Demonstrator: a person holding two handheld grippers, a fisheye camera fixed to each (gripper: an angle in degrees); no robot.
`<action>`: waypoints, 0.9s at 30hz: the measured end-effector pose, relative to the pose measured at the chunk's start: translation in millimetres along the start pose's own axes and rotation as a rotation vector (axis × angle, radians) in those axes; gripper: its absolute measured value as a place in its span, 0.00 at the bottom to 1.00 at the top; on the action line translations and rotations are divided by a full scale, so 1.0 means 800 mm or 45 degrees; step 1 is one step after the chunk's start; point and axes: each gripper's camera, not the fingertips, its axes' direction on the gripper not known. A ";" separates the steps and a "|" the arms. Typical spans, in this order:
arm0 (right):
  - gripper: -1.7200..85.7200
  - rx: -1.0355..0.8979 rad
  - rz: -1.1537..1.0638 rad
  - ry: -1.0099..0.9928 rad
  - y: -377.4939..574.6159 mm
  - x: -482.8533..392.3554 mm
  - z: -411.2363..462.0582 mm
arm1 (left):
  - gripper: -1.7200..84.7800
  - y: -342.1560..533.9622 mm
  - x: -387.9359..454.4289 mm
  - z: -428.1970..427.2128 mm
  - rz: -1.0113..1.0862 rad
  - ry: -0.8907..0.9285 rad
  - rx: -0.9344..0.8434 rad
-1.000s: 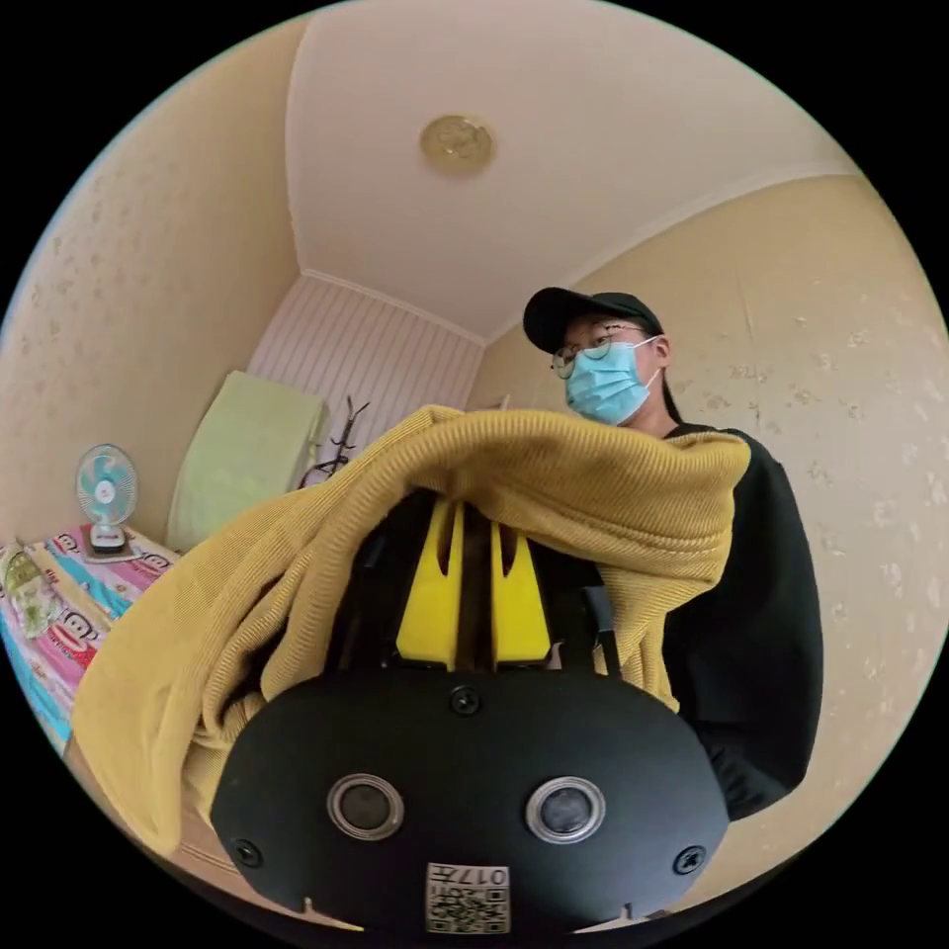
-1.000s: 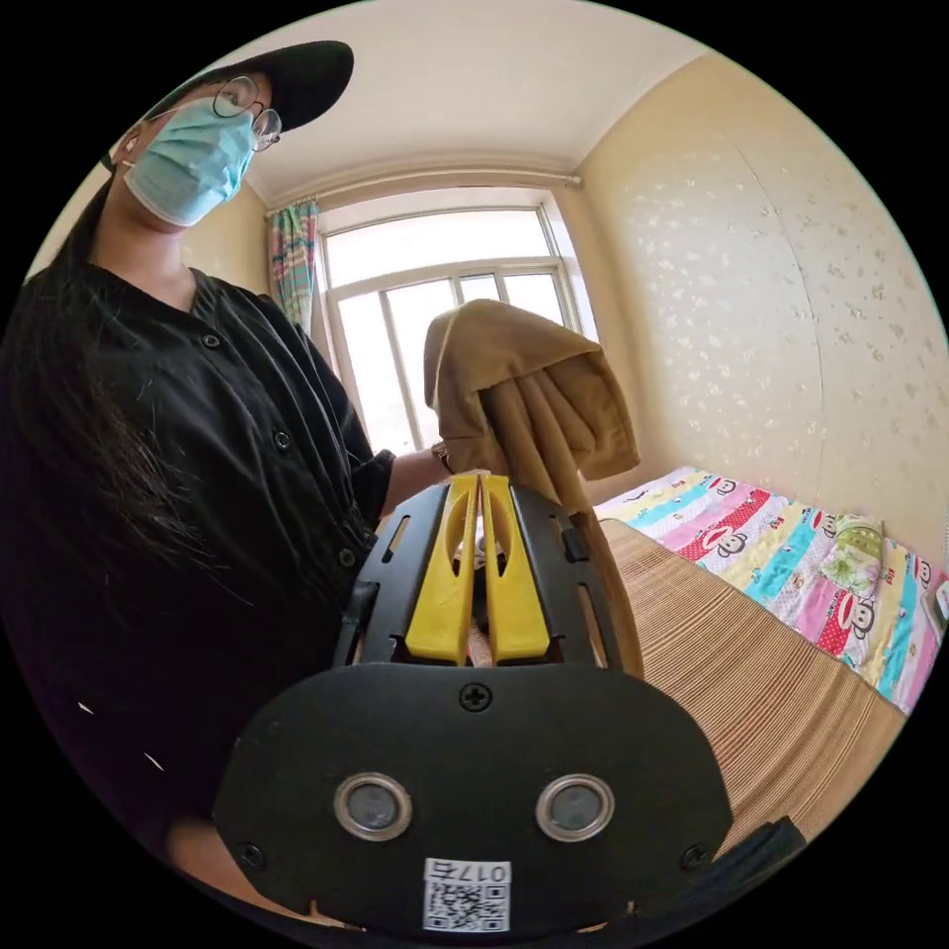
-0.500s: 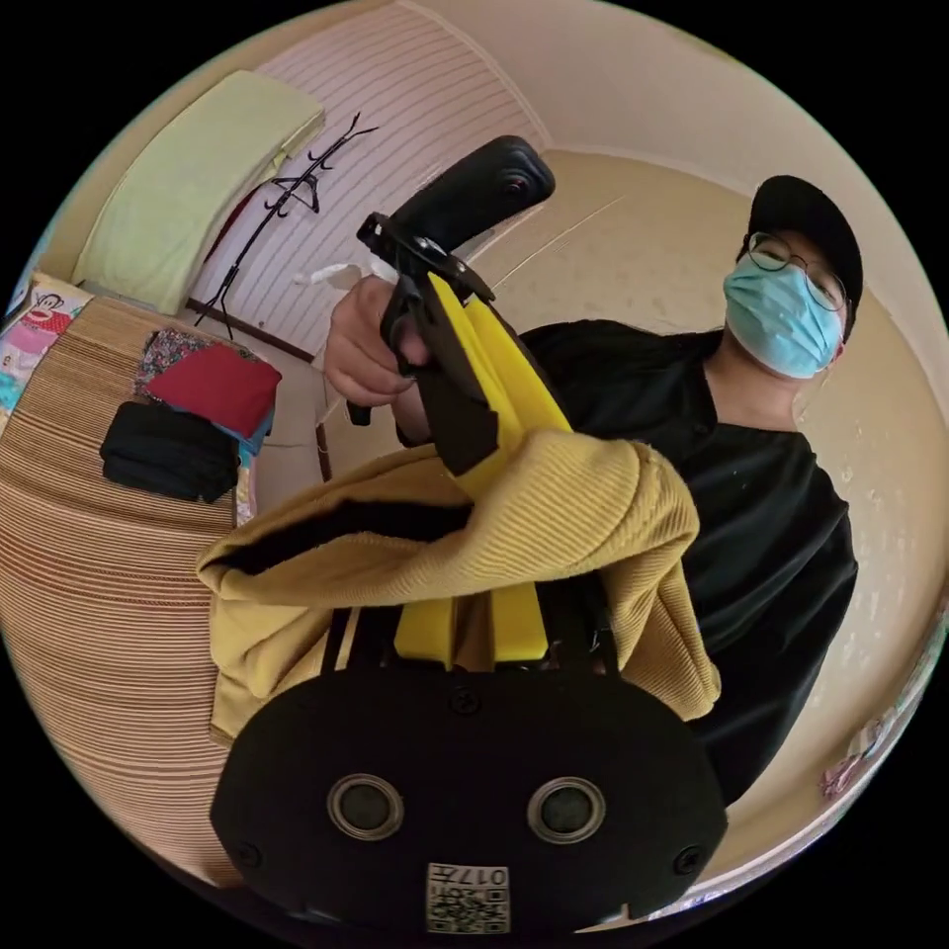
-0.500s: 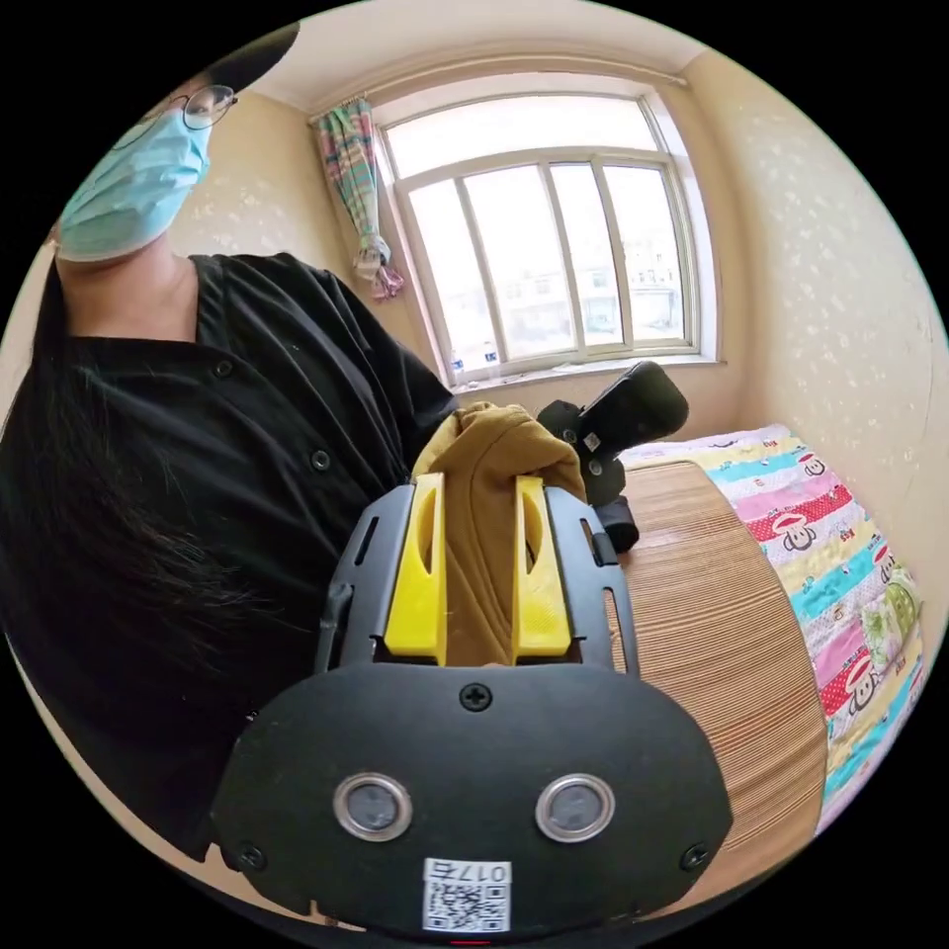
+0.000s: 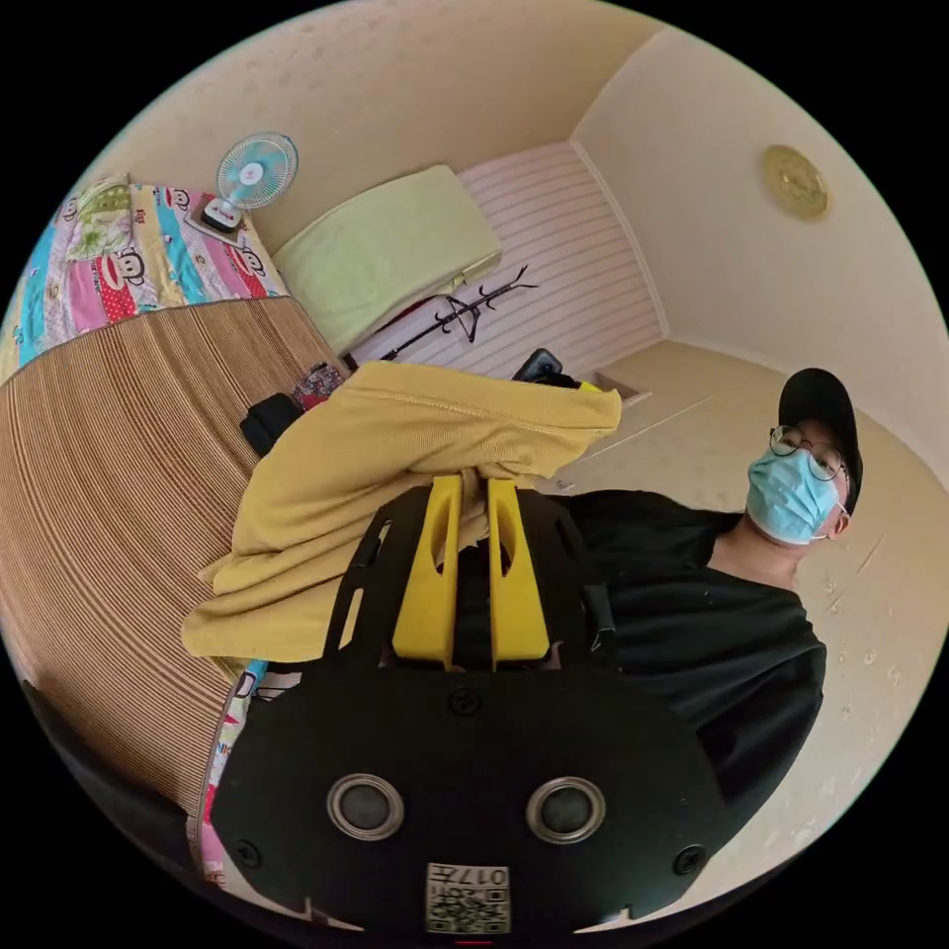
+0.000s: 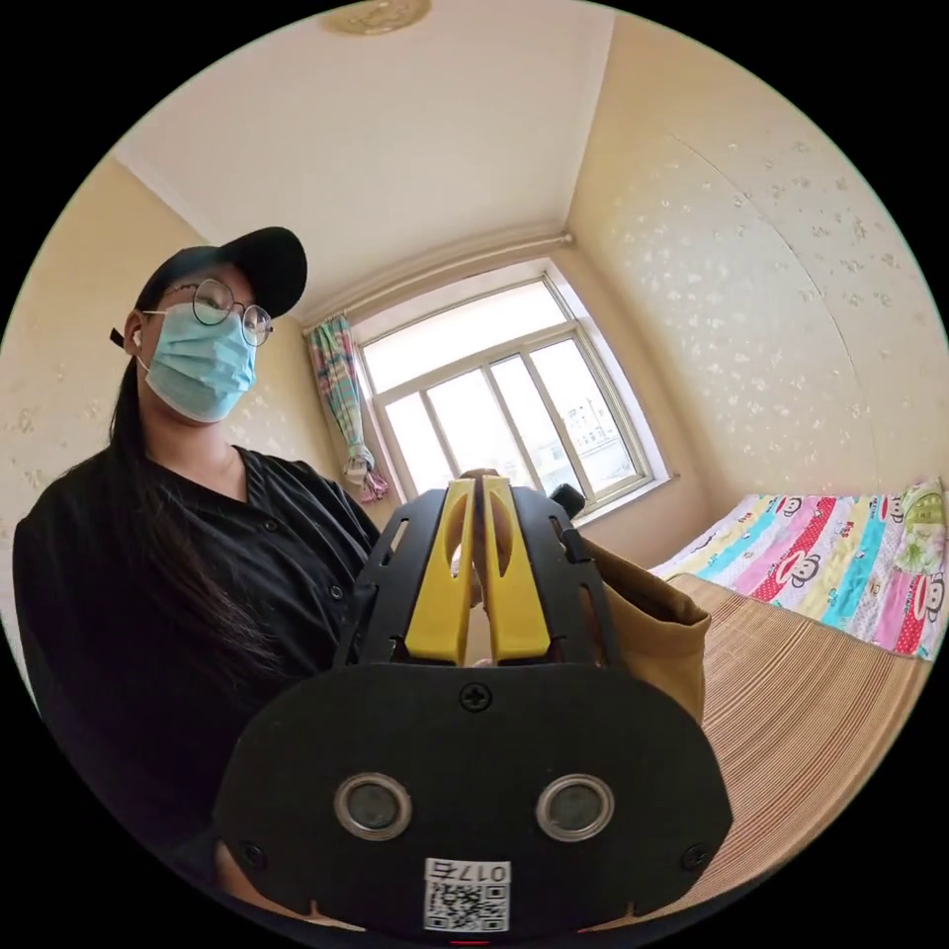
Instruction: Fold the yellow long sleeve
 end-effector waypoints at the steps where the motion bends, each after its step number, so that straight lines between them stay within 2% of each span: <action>1: 0.04 -0.006 -0.042 0.052 -0.004 -0.006 0.002 | 0.08 0.005 0.009 -0.004 -0.002 -0.035 0.055; 5: 0.04 -0.045 -0.113 0.200 -0.024 -0.023 0.020 | 0.12 0.016 0.047 0.005 0.025 -0.100 0.131; 8: 0.03 -0.047 -0.197 0.465 -0.044 -0.047 0.041 | 0.15 0.017 0.087 0.040 0.074 -0.186 0.090; 10: 0.03 -0.051 -0.235 0.731 -0.063 -0.063 0.061 | 0.15 0.017 0.119 0.067 0.134 -0.246 0.095; 13: 0.03 -0.010 -0.245 0.934 -0.084 -0.074 0.078 | 0.16 0.017 0.154 0.086 0.191 -0.323 0.154; 18: 0.03 -0.064 -0.495 0.952 -0.102 -0.127 0.126 | 0.16 0.013 0.199 0.119 0.268 -0.481 0.247; 21: 0.03 -0.187 -0.508 0.993 -0.115 -0.143 0.162 | 0.17 0.016 0.211 0.146 0.291 -0.554 0.336; 25: 0.03 -0.244 -0.475 0.980 -0.113 -0.141 0.177 | 0.17 0.028 0.196 0.157 0.156 -0.581 0.491; 27: 0.03 -0.266 -0.470 0.967 -0.110 -0.141 0.179 | 0.14 0.036 0.183 0.154 0.070 -0.584 0.549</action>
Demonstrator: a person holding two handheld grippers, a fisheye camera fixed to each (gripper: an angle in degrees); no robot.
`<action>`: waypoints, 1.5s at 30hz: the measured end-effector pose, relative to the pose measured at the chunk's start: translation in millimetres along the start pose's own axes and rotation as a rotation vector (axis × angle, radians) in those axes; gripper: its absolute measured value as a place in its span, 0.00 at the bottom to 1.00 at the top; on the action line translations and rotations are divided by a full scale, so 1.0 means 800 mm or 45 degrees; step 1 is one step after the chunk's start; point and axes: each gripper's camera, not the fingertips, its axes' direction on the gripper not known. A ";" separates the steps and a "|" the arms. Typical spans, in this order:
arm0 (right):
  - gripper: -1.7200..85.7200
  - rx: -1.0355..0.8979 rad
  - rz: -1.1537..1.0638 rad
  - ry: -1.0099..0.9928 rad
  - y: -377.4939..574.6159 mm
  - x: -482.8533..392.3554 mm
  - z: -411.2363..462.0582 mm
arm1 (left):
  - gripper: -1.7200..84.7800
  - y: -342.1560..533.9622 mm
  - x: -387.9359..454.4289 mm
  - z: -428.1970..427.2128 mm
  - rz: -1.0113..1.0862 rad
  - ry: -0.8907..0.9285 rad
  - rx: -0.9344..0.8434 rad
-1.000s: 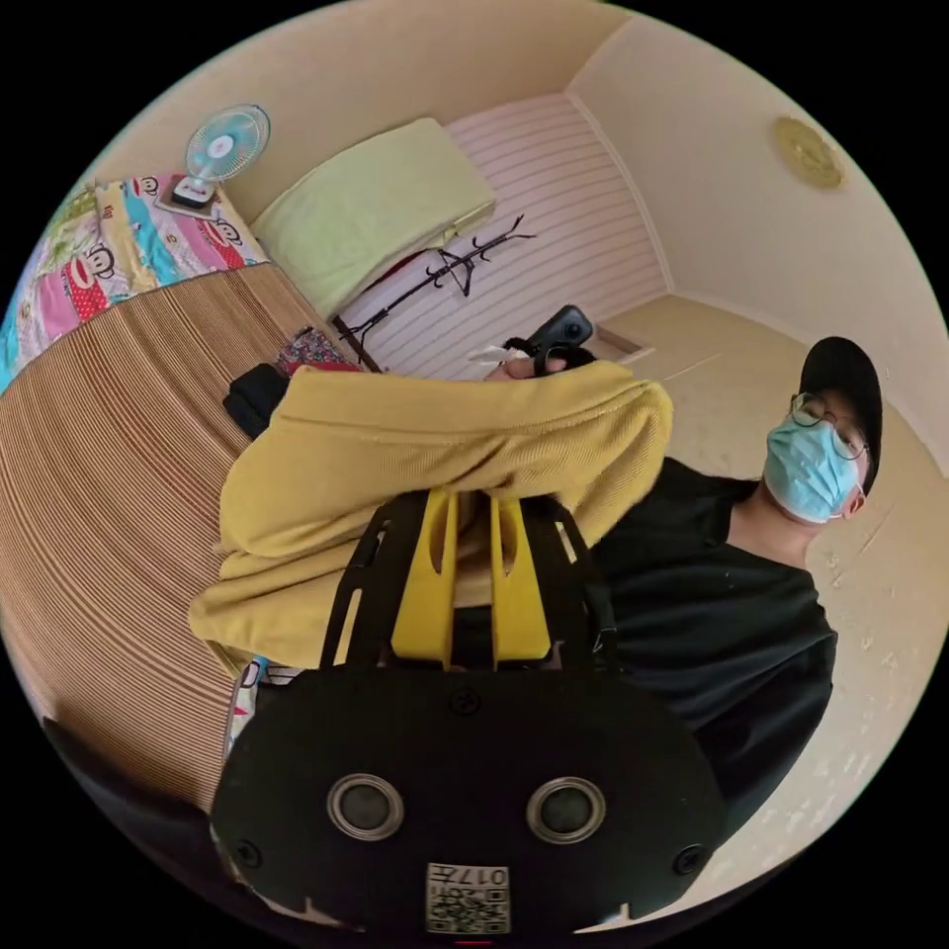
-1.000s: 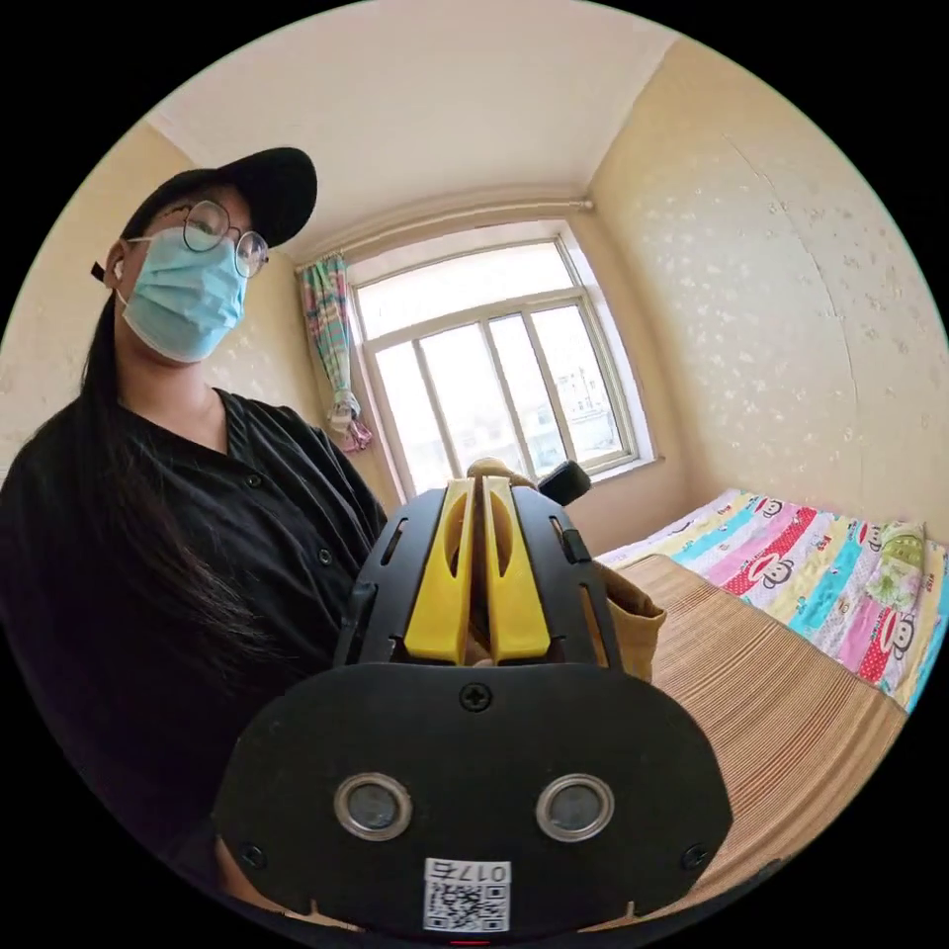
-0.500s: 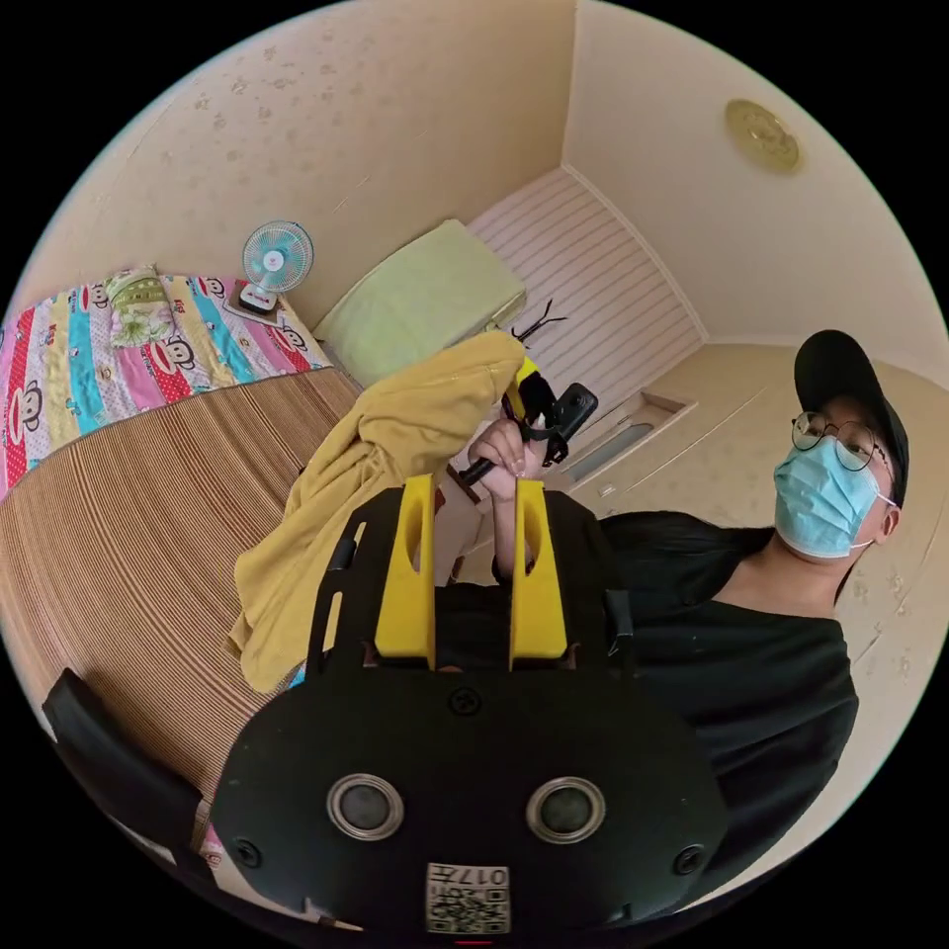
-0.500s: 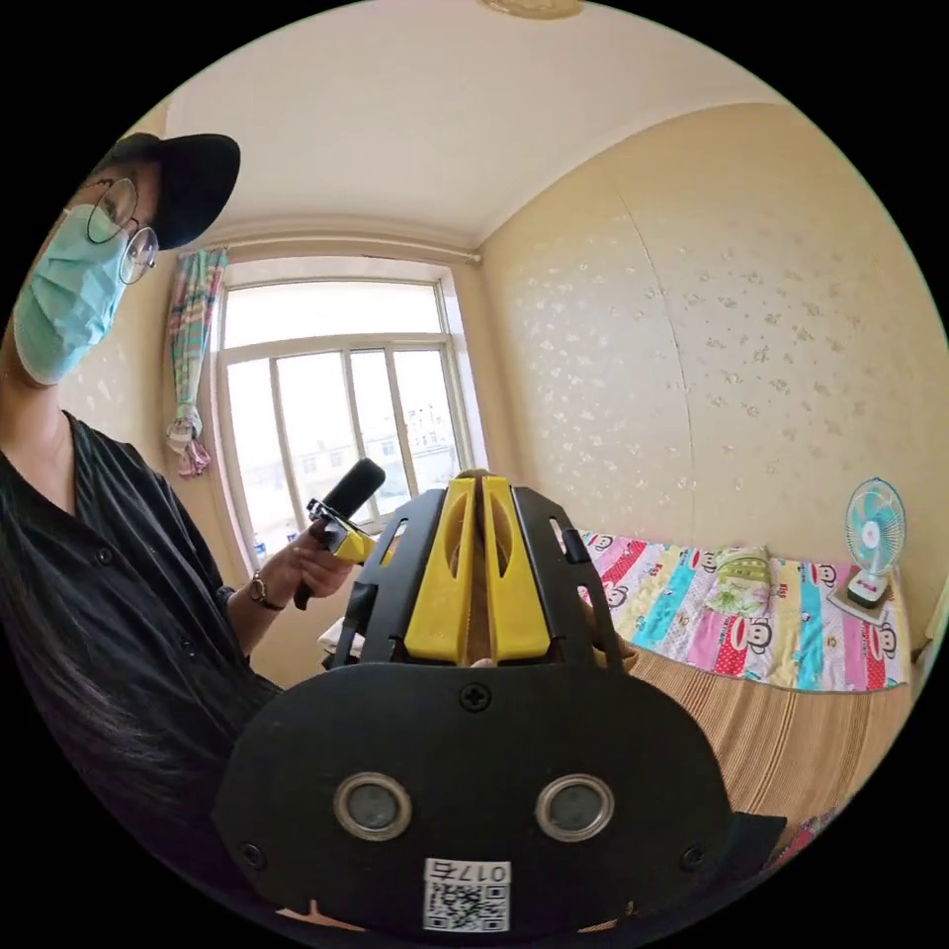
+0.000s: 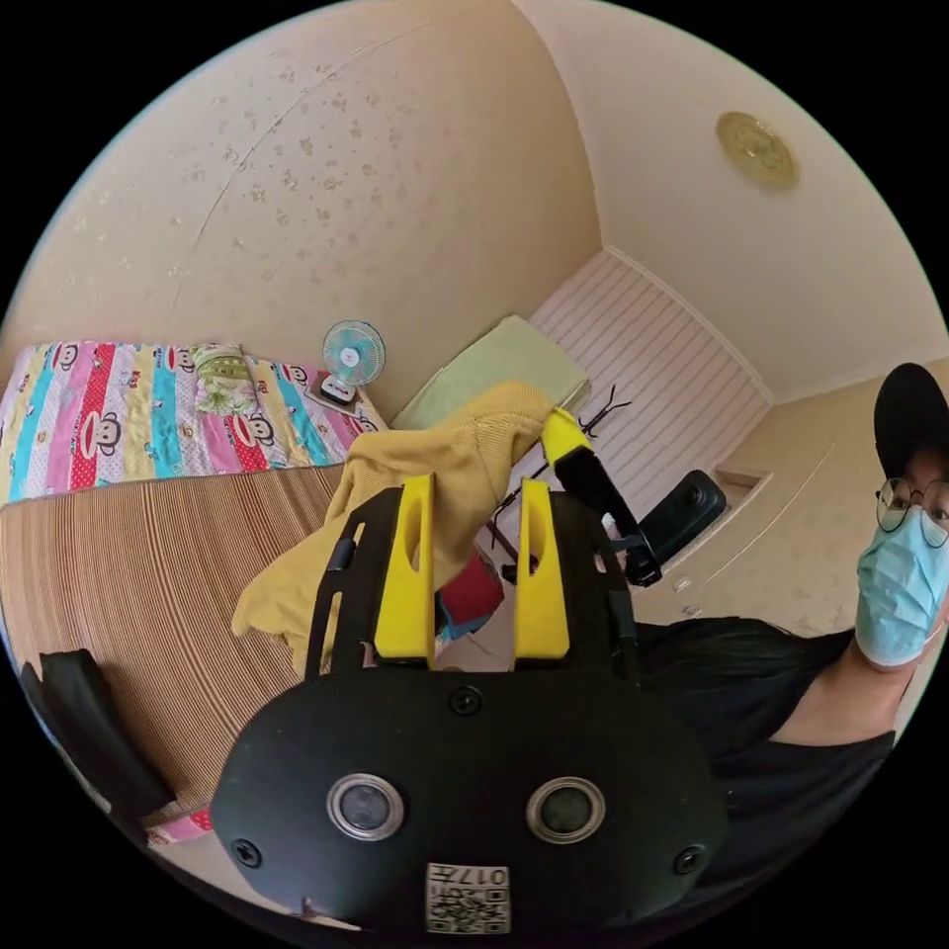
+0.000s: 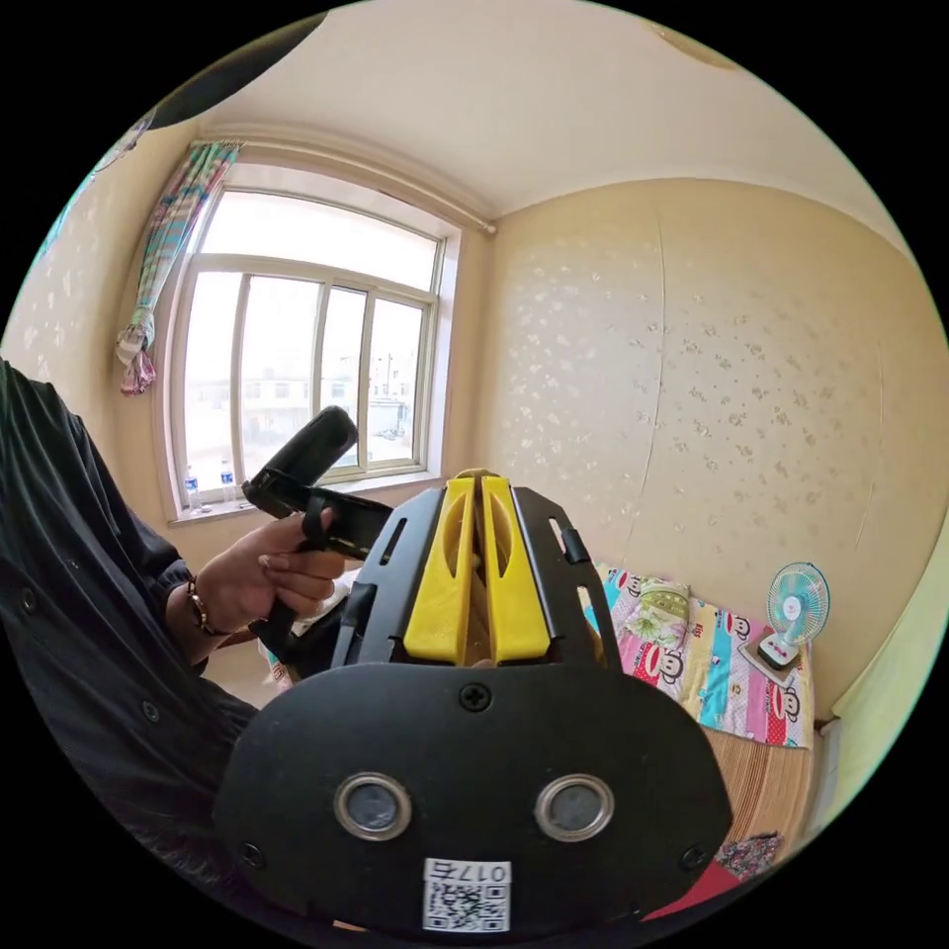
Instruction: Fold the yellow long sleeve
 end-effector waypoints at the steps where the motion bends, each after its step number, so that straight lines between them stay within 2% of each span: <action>1: 0.03 -0.009 0.020 -0.006 0.002 0.004 -0.001 | 0.13 0.004 -0.006 0.000 -0.001 0.016 0.005; 5: 0.03 0.022 0.106 -0.118 0.009 0.043 -0.024 | 0.09 0.008 -0.013 -0.007 0.086 0.098 -0.007; 9: 0.03 0.140 0.177 -0.135 0.030 0.093 -0.079 | 0.05 -0.001 -0.006 -0.070 0.285 0.349 0.194; 13: 0.04 0.271 0.253 -0.098 0.079 0.127 -0.140 | 0.05 -0.035 0.008 -0.117 0.342 0.332 0.196; 17: 0.07 0.036 0.275 -0.137 0.130 0.137 -0.135 | 0.05 -0.060 0.036 -0.162 0.467 0.450 0.227; 20: 0.14 -0.114 0.408 -0.261 0.175 0.151 -0.107 | 0.05 -0.081 0.071 -0.201 0.604 0.519 0.198; 22: 0.18 -0.123 0.534 -0.480 0.194 0.171 -0.070 | 0.05 -0.095 0.094 -0.227 0.677 0.548 0.177; 25: 0.15 -0.234 0.543 -0.593 0.184 0.191 -0.024 | 0.05 -0.110 0.098 -0.251 0.637 0.562 0.184; 27: 0.09 -0.157 0.544 -0.536 0.159 0.213 -0.044 | 0.05 -0.117 0.093 -0.277 0.623 0.506 0.204; 30: 0.06 0.039 0.470 -0.227 0.097 0.241 -0.129 | 0.05 -0.113 0.083 -0.347 0.621 0.286 0.312; 33: 0.05 0.312 0.404 -0.260 0.030 0.273 -0.234 | 0.05 -0.096 0.084 -0.404 0.619 0.018 0.319; 35: 0.05 0.329 0.306 -0.176 -0.005 0.271 -0.270 | 0.05 -0.079 0.086 -0.416 0.636 -0.032 0.325; 37: 0.05 0.356 0.173 -0.079 -0.039 0.261 -0.309 | 0.04 -0.065 0.079 -0.430 0.582 0.053 0.370; 39: 0.05 0.384 0.109 -0.083 -0.063 0.259 -0.332 | 0.04 -0.069 0.082 -0.440 0.552 0.061 0.390; 41: 0.05 0.371 0.110 -0.141 -0.090 0.273 -0.338 | 0.04 -0.090 0.093 -0.449 0.538 -0.035 0.394; 43: 0.05 0.256 0.190 -0.190 -0.124 0.321 -0.313 | 0.04 -0.149 0.089 -0.463 0.434 -0.127 0.356; 45: 0.05 0.101 0.231 -0.097 -0.143 0.370 -0.266 | 0.04 -0.211 0.058 -0.463 0.342 -0.126 0.297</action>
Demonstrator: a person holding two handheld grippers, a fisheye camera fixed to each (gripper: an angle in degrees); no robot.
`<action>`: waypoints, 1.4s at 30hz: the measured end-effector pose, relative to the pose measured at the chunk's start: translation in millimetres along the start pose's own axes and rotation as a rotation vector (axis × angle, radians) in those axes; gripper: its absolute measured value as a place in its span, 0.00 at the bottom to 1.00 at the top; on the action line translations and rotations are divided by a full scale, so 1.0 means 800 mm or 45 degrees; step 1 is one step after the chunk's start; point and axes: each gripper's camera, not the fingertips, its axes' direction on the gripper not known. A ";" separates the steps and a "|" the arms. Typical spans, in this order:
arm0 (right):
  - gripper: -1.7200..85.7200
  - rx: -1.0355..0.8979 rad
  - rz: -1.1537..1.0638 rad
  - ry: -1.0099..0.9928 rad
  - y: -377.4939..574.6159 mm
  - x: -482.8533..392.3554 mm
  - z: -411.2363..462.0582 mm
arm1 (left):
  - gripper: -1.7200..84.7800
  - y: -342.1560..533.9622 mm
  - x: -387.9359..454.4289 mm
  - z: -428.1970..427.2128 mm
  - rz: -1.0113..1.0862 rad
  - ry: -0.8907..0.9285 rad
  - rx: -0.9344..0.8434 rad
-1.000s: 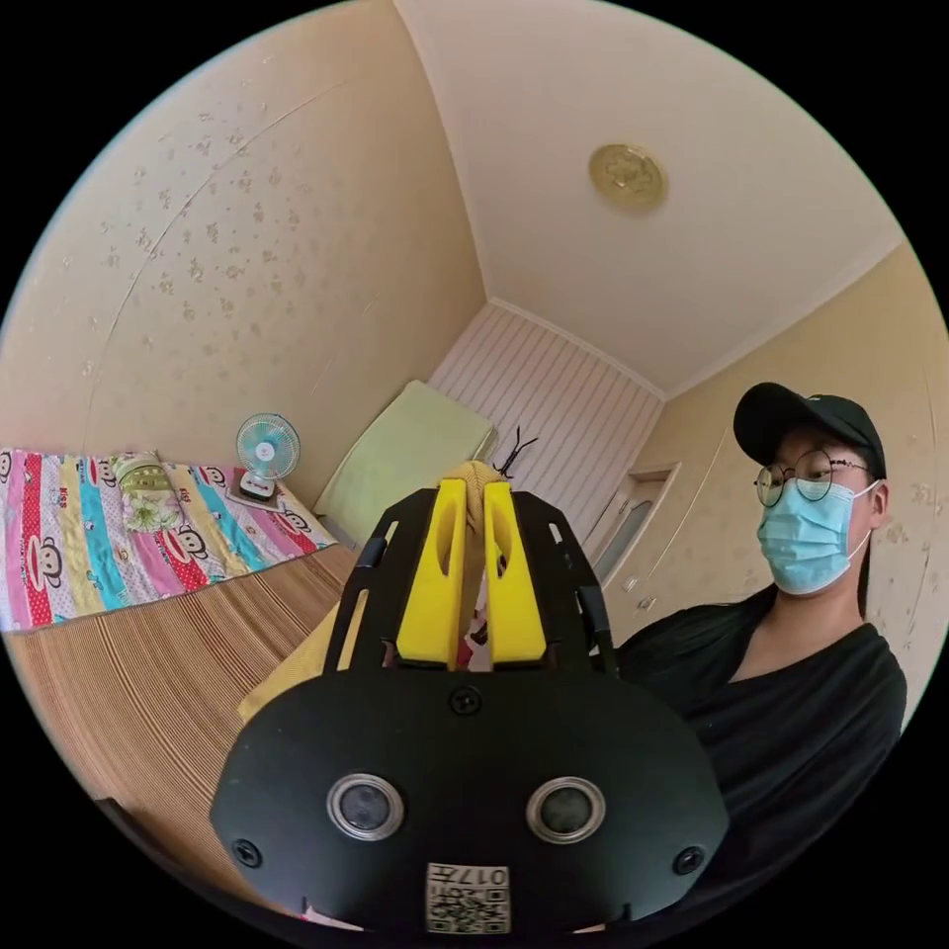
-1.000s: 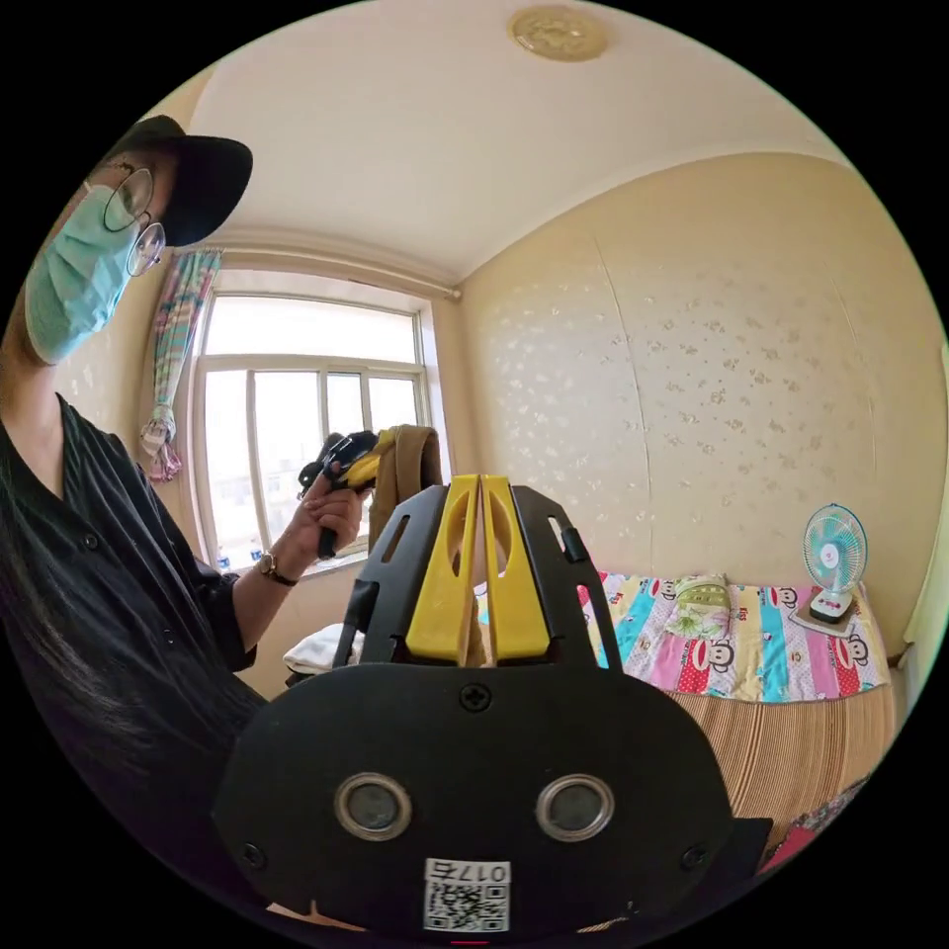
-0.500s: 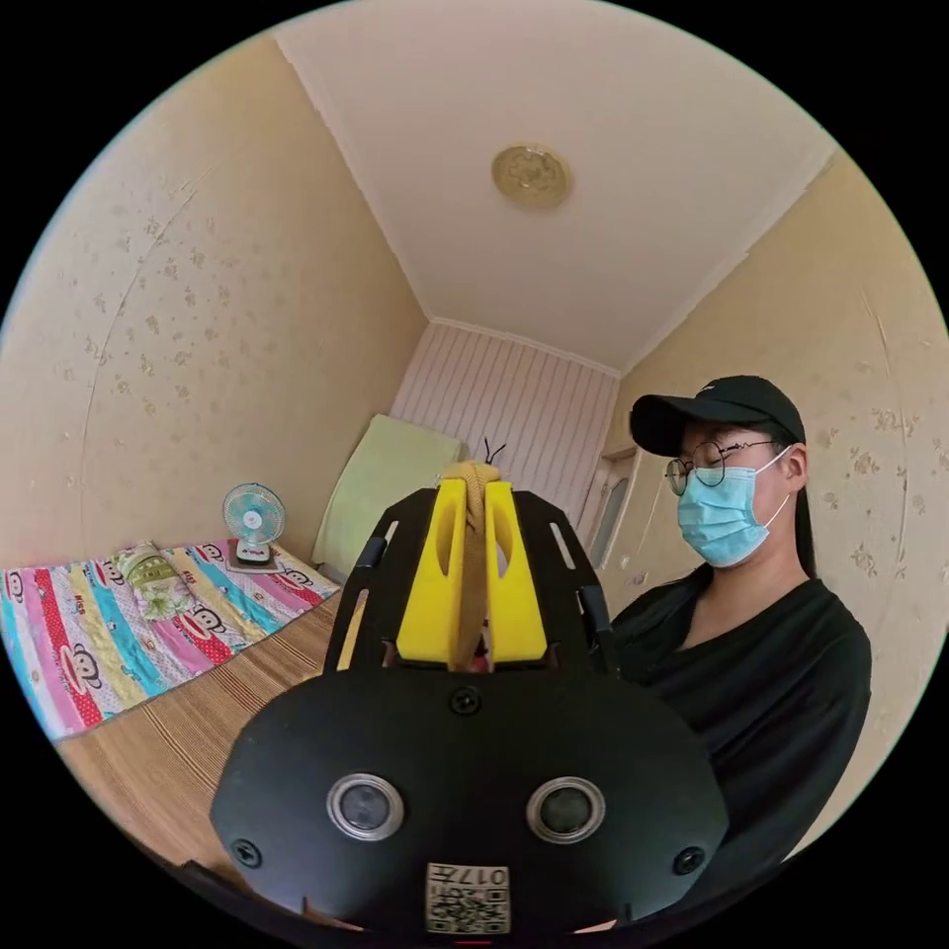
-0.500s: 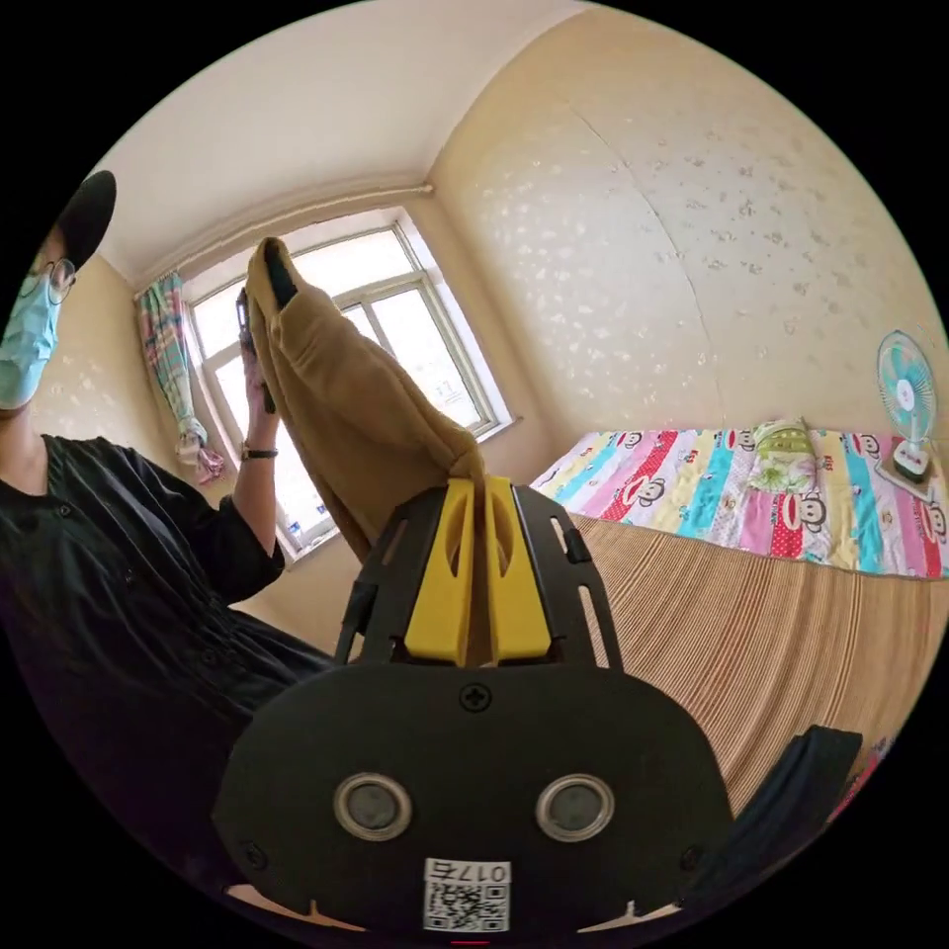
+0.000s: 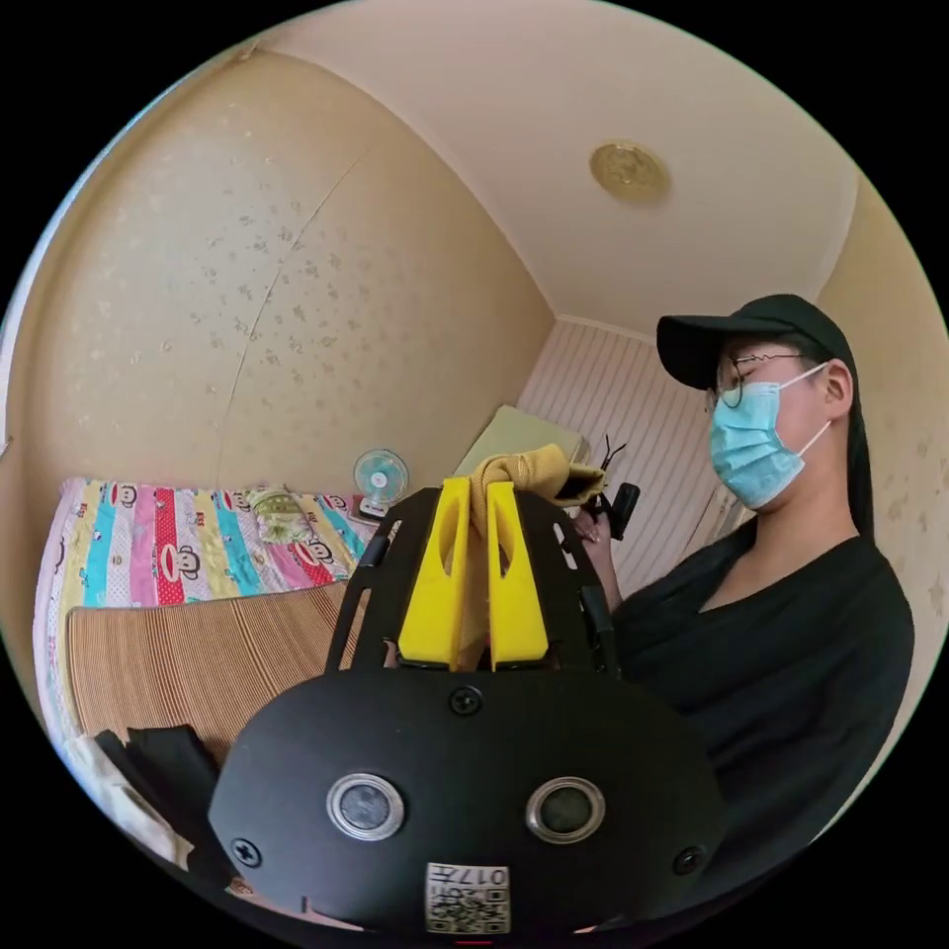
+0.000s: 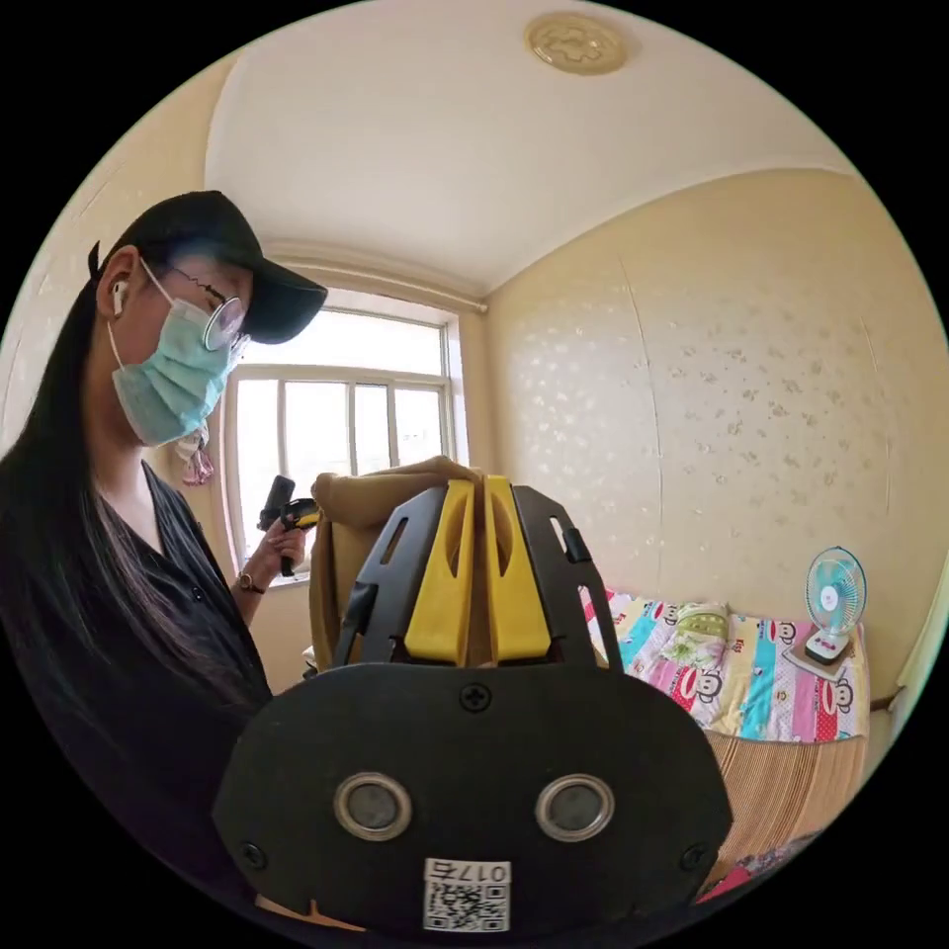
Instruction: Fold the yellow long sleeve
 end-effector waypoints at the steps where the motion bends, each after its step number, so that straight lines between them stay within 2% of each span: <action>1: 0.05 -0.143 0.011 0.113 -0.010 0.042 0.049 | 0.04 -0.033 -0.041 0.021 -0.020 -0.006 -0.038; 2: 0.05 -0.228 0.002 0.163 -0.013 0.064 0.080 | 0.05 -0.049 -0.066 0.036 -0.045 -0.025 -0.065; 4: 0.05 -0.591 -0.016 0.309 0.001 0.173 0.232 | 0.06 -0.109 -0.188 0.118 -0.185 -0.232 -0.245; 5: 0.05 -0.674 -0.015 0.337 0.012 0.204 0.275 | 0.06 -0.120 -0.224 0.142 -0.228 -0.303 -0.291; 7: 0.05 -0.937 0.151 0.328 0.074 0.311 0.411 | 0.08 -0.142 -0.374 0.228 -0.439 -0.580 -0.457; 10: 0.05 -1.192 0.308 0.324 0.177 0.361 0.493 | 0.10 -0.113 -0.501 0.268 -0.718 -0.734 -0.626; 12: 0.05 -1.211 0.327 0.185 0.236 0.351 0.501 | 0.11 -0.075 -0.528 0.270 -0.812 -0.736 -0.661; 14: 0.05 -1.269 0.329 0.117 0.306 0.336 0.497 | 0.11 -0.024 -0.540 0.268 -0.849 -0.764 -0.736; 17: 0.06 -1.518 0.370 0.115 0.436 0.321 0.479 | 0.12 0.078 -0.552 0.254 -0.981 -0.873 -0.907; 19: 0.07 -1.683 0.476 0.169 0.516 0.330 0.447 | 0.12 0.153 -0.565 0.241 -1.178 -0.845 -1.064; 21: 0.08 -1.743 0.572 0.247 0.552 0.346 0.415 | 0.13 0.189 -0.566 0.234 -1.314 -0.753 -1.090; 25: 0.11 -1.835 0.740 0.506 0.598 0.396 0.345 | 0.13 0.205 -0.553 0.248 -1.367 -0.640 -1.125; 27: 0.12 -1.873 0.809 0.517 0.617 0.416 0.328 | 0.13 0.196 -0.547 0.262 -1.364 -0.584 -1.126; 30: 0.12 -1.972 0.923 0.397 0.656 0.435 0.316 | 0.13 0.178 -0.542 0.287 -1.344 -0.566 -1.194; 35: 0.08 -2.012 0.921 0.288 0.629 0.460 0.288 | 0.06 0.142 -0.535 0.312 -1.125 -0.695 -1.451; 37: 0.06 -1.996 0.656 0.394 0.558 0.484 0.244 | 0.05 0.114 -0.533 0.312 -0.944 -0.666 -1.565; 39: 0.05 -1.969 0.503 0.503 0.500 0.518 0.193 | 0.04 0.096 -0.537 0.301 -0.931 -0.634 -1.634; 42: 0.05 -1.938 0.498 0.751 0.426 0.618 0.087 | 0.03 0.072 -0.538 0.266 -0.992 -0.607 -1.666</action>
